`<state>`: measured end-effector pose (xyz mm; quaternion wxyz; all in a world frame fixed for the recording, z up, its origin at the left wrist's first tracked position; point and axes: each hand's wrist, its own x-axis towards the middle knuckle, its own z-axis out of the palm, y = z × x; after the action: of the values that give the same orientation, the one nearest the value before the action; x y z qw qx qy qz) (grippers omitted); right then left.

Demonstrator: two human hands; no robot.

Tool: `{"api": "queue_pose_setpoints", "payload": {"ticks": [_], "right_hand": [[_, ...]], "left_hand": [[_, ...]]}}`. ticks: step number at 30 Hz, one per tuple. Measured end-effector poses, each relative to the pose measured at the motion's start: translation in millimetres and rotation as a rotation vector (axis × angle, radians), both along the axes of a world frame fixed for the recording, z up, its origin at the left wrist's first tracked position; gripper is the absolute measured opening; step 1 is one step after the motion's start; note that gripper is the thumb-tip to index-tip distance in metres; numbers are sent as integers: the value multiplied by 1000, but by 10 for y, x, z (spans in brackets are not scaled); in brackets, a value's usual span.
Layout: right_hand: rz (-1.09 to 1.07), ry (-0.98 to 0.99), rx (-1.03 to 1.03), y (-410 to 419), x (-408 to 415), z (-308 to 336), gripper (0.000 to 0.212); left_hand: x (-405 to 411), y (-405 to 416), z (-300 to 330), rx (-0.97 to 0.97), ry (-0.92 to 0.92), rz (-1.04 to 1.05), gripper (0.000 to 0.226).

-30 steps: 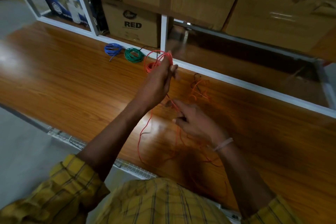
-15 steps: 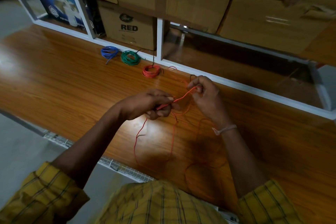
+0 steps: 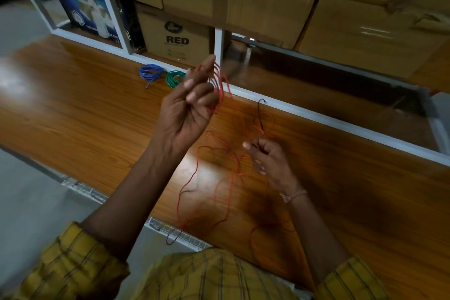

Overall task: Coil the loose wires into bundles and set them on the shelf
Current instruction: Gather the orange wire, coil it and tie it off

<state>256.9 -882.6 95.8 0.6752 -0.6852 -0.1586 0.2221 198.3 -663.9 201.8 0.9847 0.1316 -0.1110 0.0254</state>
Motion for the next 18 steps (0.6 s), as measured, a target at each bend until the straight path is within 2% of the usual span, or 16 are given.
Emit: {"api": "queue_pose_setpoints", "payload": {"ticks": [2, 4, 6, 10, 12, 14, 18], "right_hand": [[38, 94, 67, -39, -77, -29, 21], [55, 93, 41, -12, -149, -35, 28], [99, -92, -105, 42, -194, -21, 31], [241, -583, -469, 66, -232, -23, 20], [268, -710, -608, 104, -284, 15, 19], [319, -757, -661, 145, -343, 94, 16], [504, -716, -583, 99, -431, 464, 18]], "left_hand": [[45, 53, 58, -6, 99, 112, 40], [88, 55, 66, 4, 151, 175, 41], [140, 7, 35, 118, 159, 218, 41], [210, -72, -35, 268, 139, 274, 44], [221, -93, -52, 271, 125, 257, 42], [230, -123, -73, 312, 103, 236, 40], [228, -155, -155, 732, 220, 334, 49]]}}
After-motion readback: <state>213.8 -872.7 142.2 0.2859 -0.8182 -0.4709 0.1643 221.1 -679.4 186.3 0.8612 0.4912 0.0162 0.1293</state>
